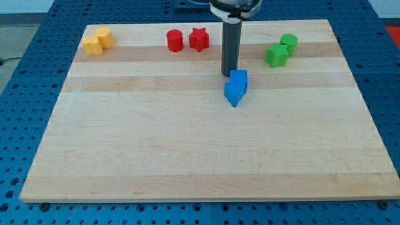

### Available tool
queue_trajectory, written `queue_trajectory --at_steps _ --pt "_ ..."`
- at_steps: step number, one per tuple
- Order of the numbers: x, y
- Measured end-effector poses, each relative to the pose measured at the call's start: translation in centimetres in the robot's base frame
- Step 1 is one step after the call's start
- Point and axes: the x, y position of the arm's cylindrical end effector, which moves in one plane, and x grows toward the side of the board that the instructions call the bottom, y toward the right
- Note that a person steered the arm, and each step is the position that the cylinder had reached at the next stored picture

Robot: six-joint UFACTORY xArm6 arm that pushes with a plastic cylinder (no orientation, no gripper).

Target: Move the green star above the blue cube

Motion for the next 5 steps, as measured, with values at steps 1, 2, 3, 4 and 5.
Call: queue_trajectory --at_steps 1,2,3,4,5 --pt "-0.3 0.0" --pt "-1.0 3.6" --pt "-0.5 7.5" --pt "-0.5 11.8" --pt "-1.3 15.2"
